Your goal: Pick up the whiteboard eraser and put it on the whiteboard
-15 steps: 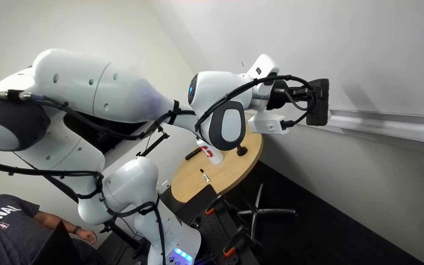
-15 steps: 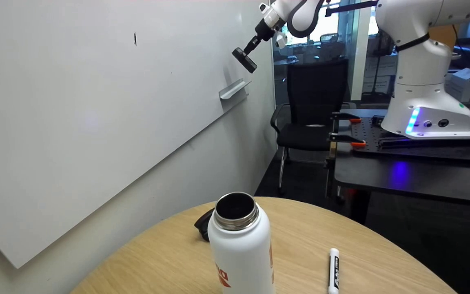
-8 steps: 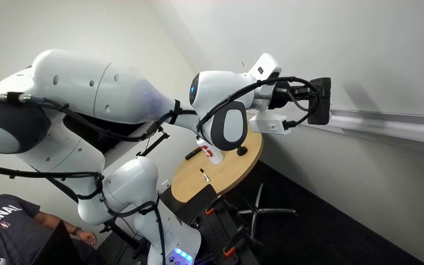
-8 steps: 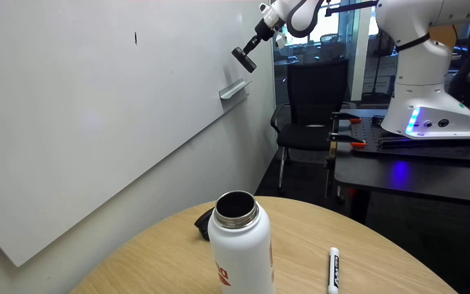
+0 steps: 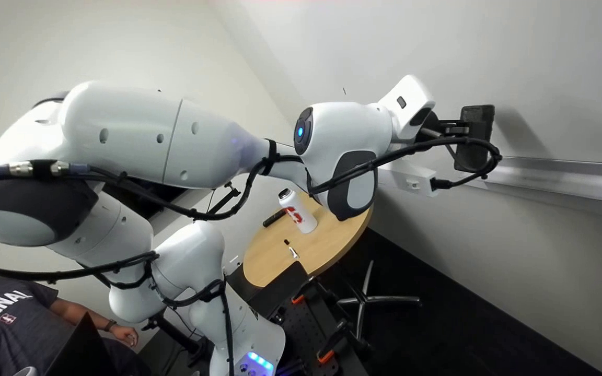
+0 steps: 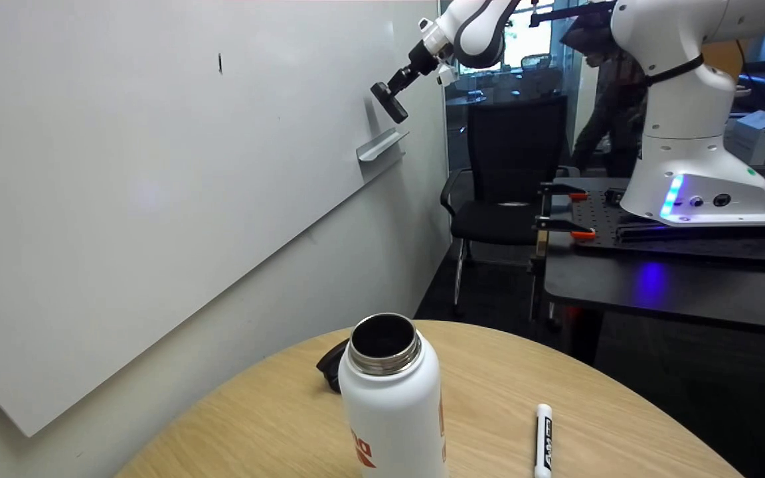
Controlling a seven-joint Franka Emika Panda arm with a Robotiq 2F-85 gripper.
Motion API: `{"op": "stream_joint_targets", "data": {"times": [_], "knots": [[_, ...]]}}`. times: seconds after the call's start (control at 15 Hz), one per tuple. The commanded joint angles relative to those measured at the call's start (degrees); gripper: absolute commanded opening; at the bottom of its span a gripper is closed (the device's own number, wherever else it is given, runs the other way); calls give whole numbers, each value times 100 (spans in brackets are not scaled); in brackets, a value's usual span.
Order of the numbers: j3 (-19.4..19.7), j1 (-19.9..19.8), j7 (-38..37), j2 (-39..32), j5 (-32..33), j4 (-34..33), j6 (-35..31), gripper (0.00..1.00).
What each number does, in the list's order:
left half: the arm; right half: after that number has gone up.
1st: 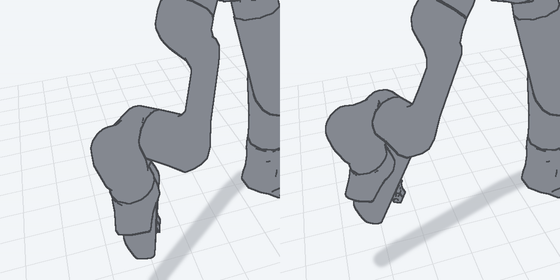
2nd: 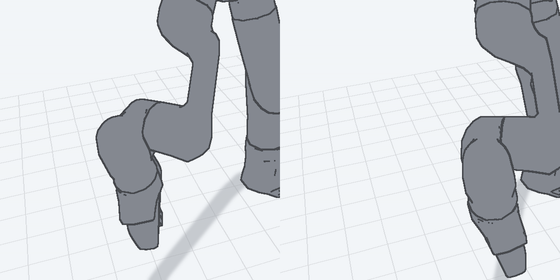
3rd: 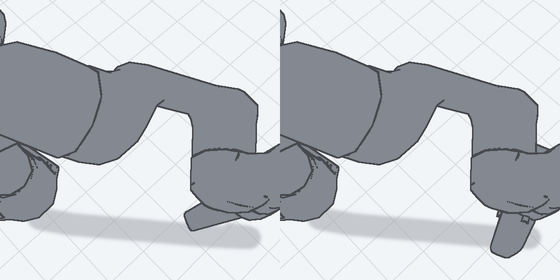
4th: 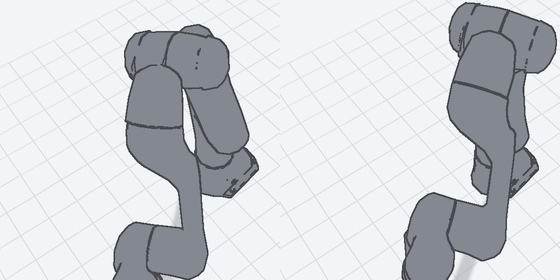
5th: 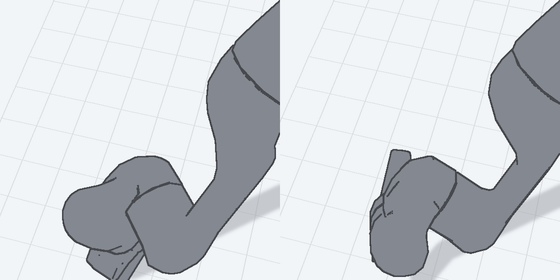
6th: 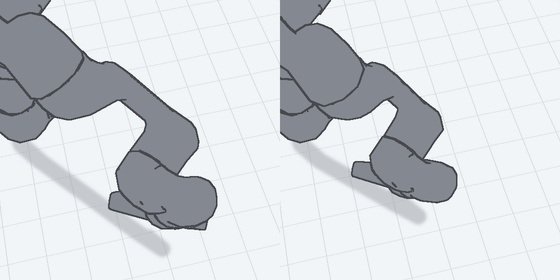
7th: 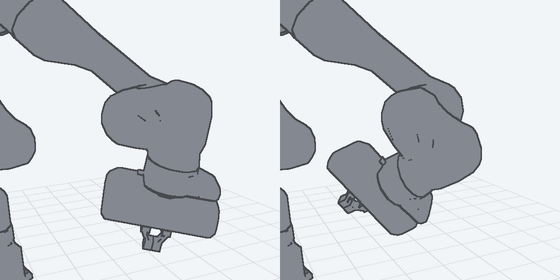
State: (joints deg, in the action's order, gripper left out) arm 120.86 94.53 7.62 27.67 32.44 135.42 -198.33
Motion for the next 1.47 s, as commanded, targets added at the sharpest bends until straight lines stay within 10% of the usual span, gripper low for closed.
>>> {"op": "stream_joint_targets", "data": {"times": [0.0, 0.67, 0.8, 1.07, 1.4], "knots": [[450, 680, 318, 472, -451, -618, 0, 28], [1417, 1709, 824, 716, -839, -1082, 0, 28], [1467, 1773, 838, 707, -877, -1066, 0, 78], [1504, 1871, 842, 686, -911, -1109, 0, 98], [1545, 1916, 797, 359, -1033, -996, 0, 100]]}}
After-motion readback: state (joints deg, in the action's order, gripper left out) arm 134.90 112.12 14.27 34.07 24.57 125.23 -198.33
